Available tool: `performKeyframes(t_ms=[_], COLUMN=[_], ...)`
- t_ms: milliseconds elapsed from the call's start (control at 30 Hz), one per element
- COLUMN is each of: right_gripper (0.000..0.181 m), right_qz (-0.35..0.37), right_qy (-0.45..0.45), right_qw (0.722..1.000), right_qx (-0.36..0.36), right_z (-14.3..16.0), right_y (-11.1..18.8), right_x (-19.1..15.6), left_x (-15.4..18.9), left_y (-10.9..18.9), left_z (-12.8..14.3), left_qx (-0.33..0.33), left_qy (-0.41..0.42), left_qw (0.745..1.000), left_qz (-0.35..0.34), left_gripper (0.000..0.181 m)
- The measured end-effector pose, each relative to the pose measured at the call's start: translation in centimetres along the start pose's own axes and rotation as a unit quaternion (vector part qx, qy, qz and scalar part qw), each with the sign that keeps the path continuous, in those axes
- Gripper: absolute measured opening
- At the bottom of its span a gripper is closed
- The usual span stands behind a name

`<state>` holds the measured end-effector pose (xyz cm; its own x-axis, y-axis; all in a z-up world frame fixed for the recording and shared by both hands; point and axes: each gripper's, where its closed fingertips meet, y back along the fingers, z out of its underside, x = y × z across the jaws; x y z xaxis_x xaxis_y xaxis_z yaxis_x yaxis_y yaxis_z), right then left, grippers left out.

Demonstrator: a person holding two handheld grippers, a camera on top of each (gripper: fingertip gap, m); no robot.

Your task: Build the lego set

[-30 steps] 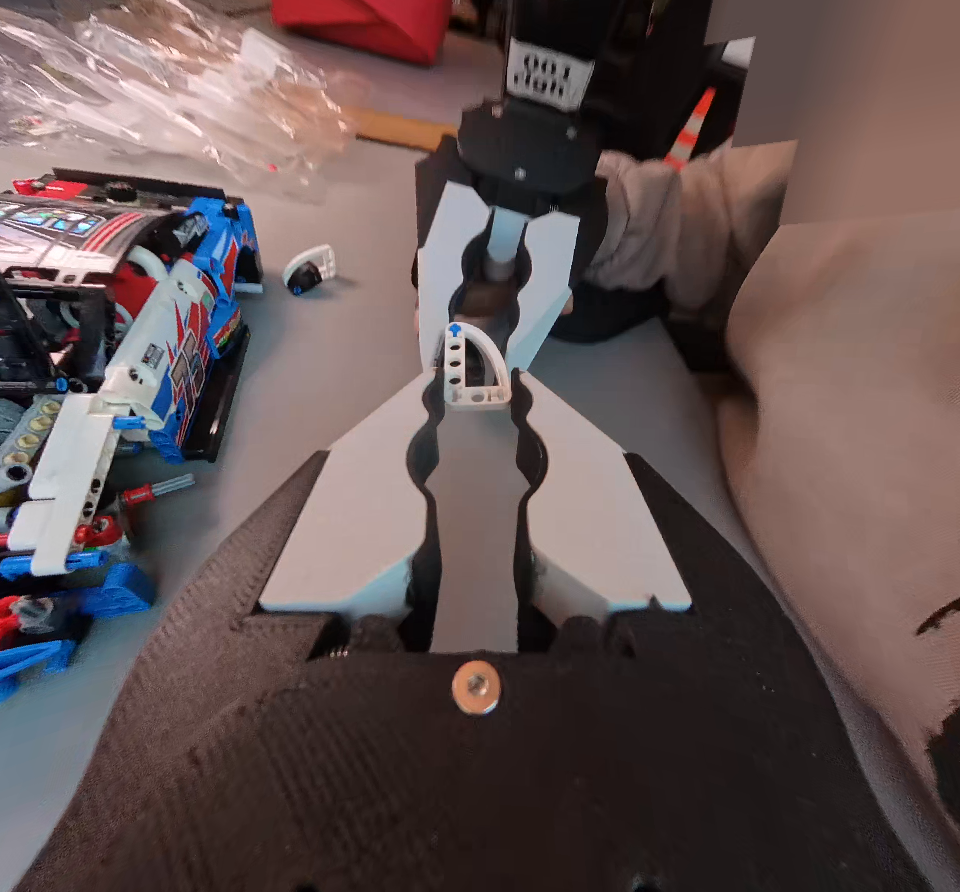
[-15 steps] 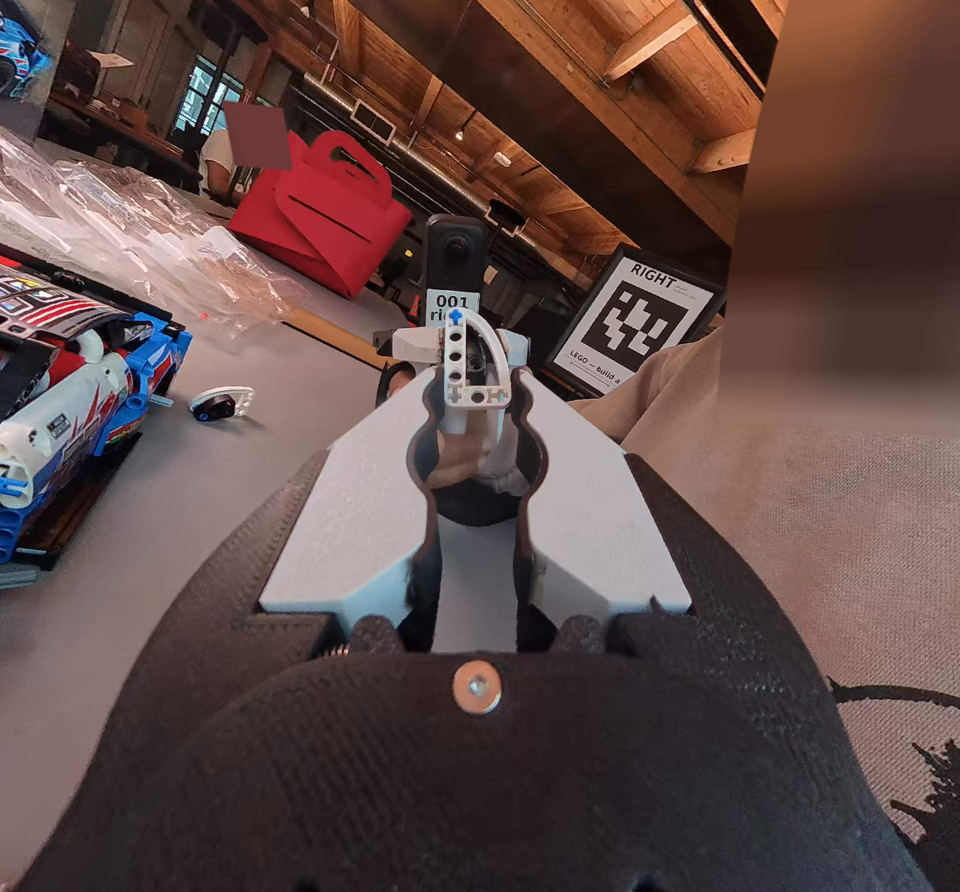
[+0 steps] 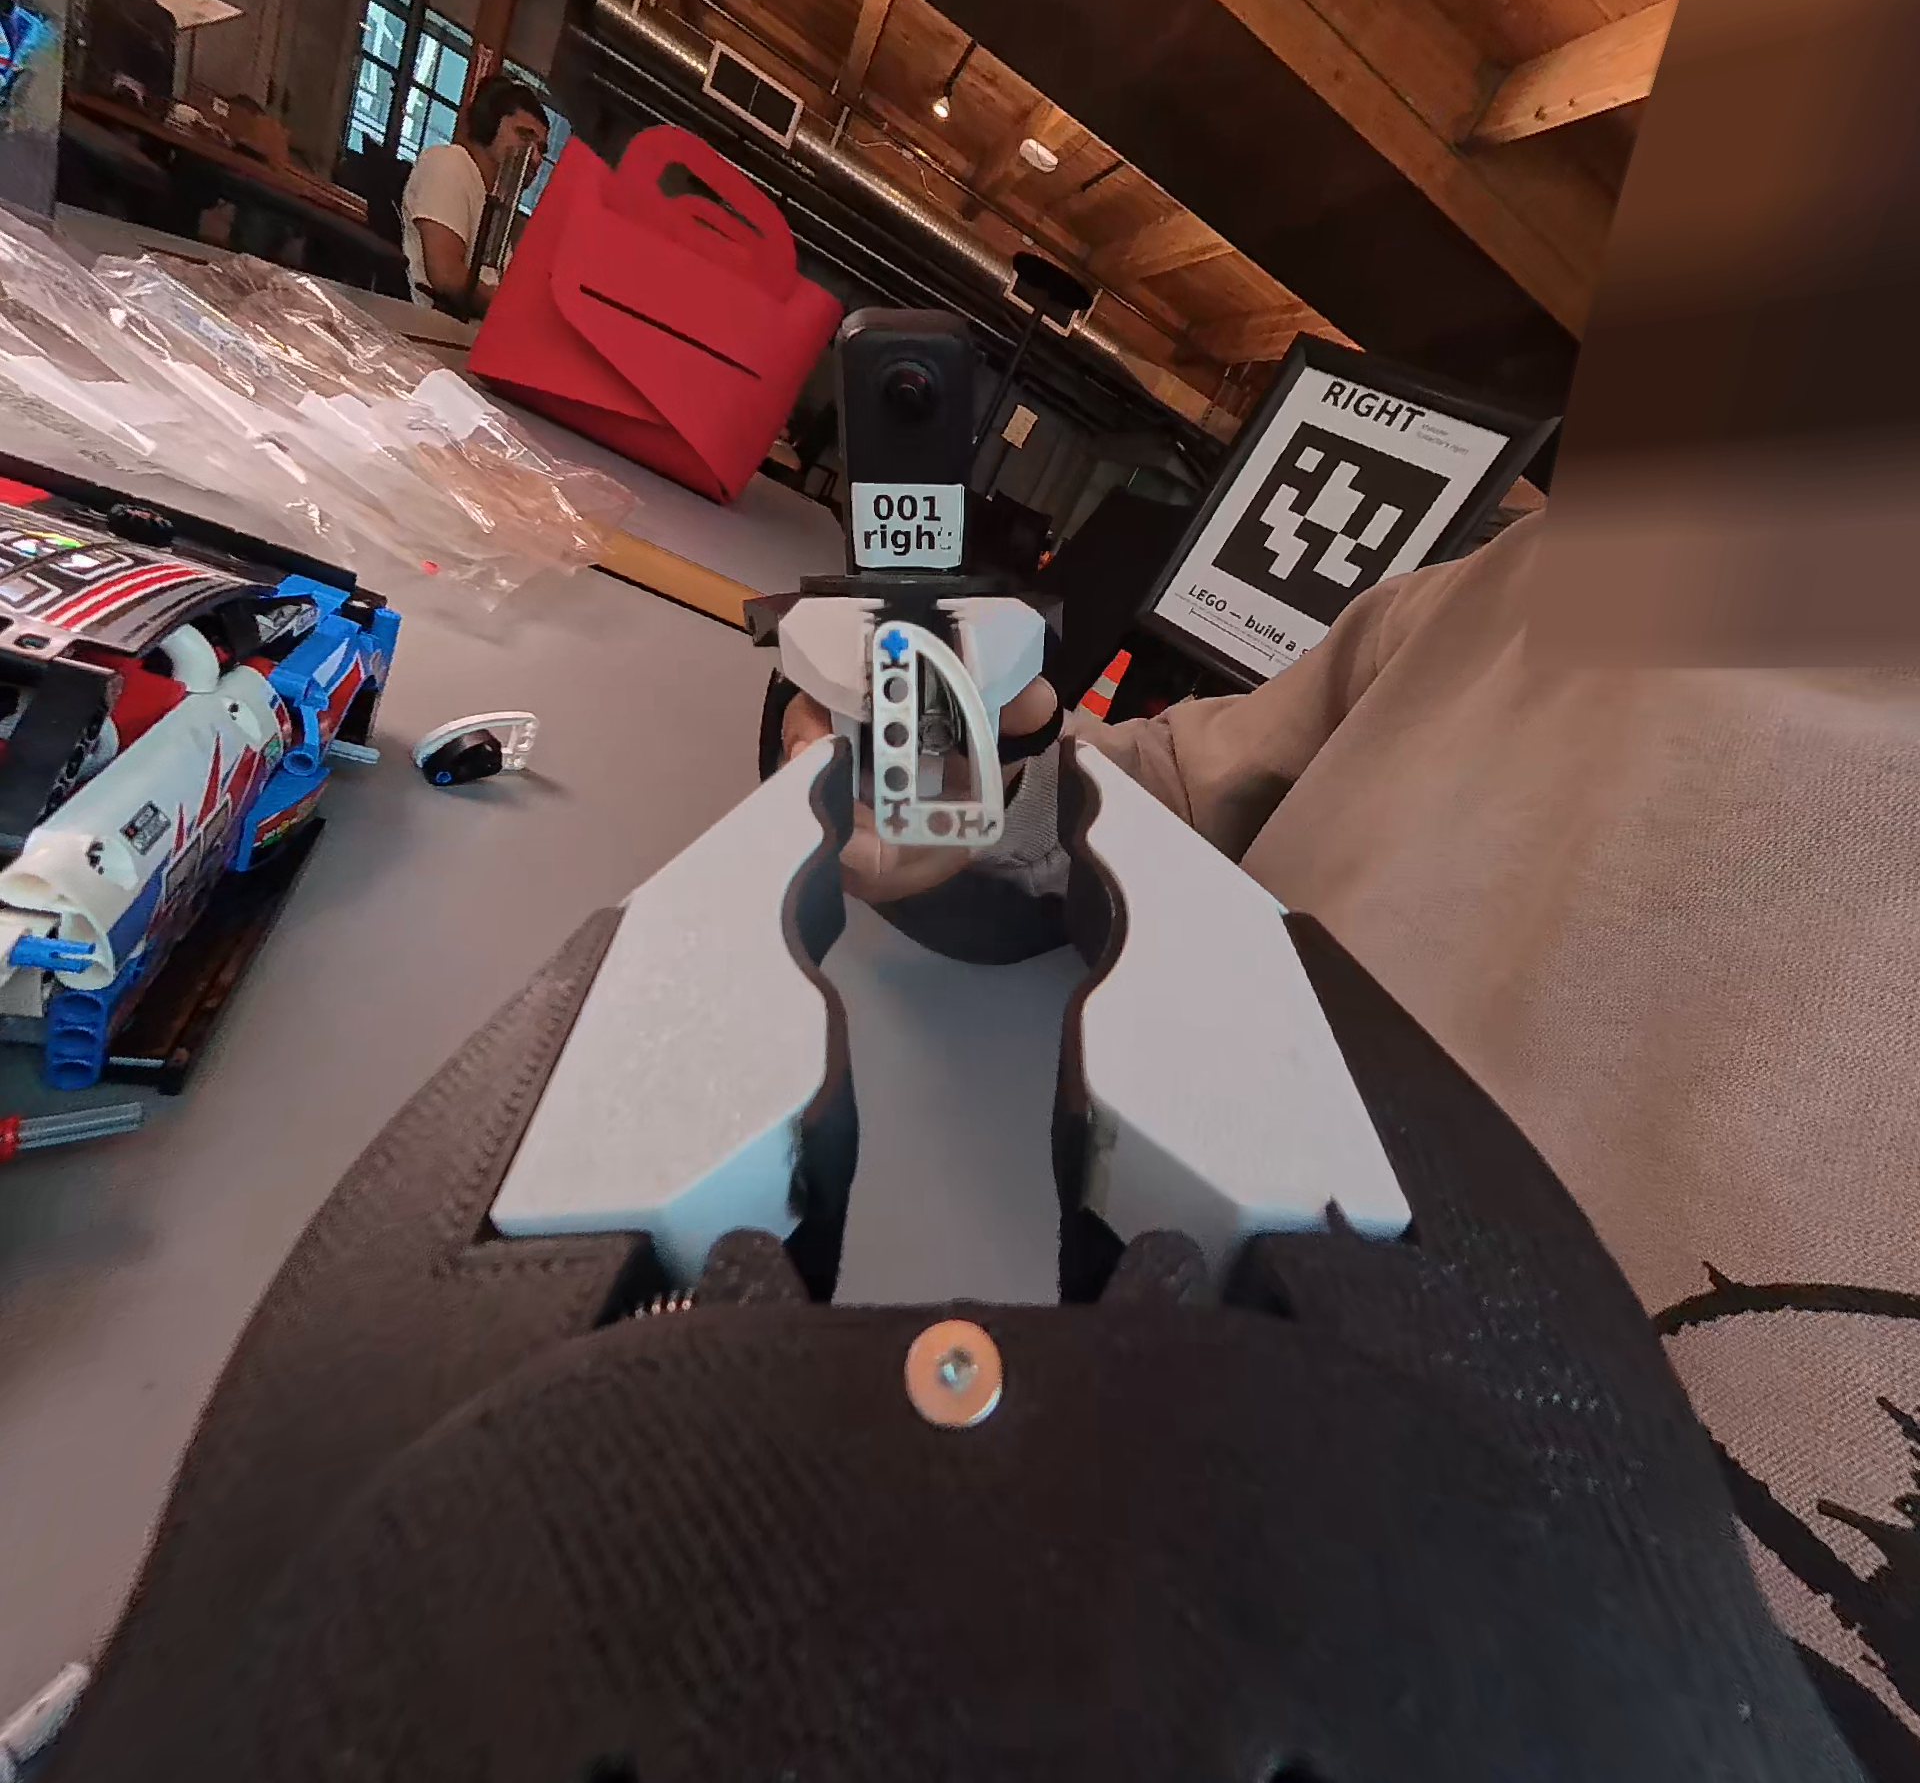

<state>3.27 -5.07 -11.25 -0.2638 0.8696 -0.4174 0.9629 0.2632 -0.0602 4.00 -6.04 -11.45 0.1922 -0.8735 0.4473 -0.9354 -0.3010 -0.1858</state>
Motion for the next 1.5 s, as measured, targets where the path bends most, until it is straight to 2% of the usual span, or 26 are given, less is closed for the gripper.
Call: performKeyframes(t_ms=[67,200,500,967,1100,1200,1333,1400,1500], right_gripper=[0.011,0.011,0.011,0.012,0.012,0.025,0.030,0.031,0.029], right_qz=[0.004,0.004,-0.026,-0.027,0.001,0.035,0.083,0.116,0.156], right_qy=[0.012,0.018,-0.007,0.013,0.001,-0.014,-0.012,0.004,0.036], right_qw=[1.000,1.000,0.999,0.998,0.999,0.998,0.995,0.992,0.985], right_qx=[-0.011,-0.025,-0.034,-0.047,-0.050,-0.050,-0.046,-0.049,-0.062], right_z=[0.5,1.1,1.5,2.1,2.1,2.1,2.0,2.0,2.4], right_y=[-0.1,-0.2,0.0,0.0,0.1,0.3,0.1,-0.3,-0.7], right_x=[0.0,0.0,-0.6,-0.8,0.3,1.6,2.9,3.6,4.4], left_x=[-0.1,-0.5,-0.1,0.0,-1.1,-3.0,-5.6,-6.4,-6.9], left_y=[0.0,-0.2,-0.4,-0.5,-0.3,0.1,0.9,1.0,0.7], left_z=[0.5,1.5,2.2,2.9,2.8,2.8,3.0,3.1,3.2], left_qx=[-0.018,-0.055,-0.086,-0.110,-0.119,-0.144,-0.197,-0.215,-0.226], left_qy=[-0.008,-0.034,-0.087,-0.087,-0.117,-0.189,-0.310,-0.353,-0.388], left_qw=[1.000,0.998,0.992,0.989,0.983,0.958,0.890,0.858,0.831], left_qz=[-0.008,-0.029,-0.037,-0.036,-0.077,-0.158,-0.270,-0.305,-0.328], left_gripper=[0.036,0.022,0.022,0.022,0.022,0.022,0.022,0.022,0.022])
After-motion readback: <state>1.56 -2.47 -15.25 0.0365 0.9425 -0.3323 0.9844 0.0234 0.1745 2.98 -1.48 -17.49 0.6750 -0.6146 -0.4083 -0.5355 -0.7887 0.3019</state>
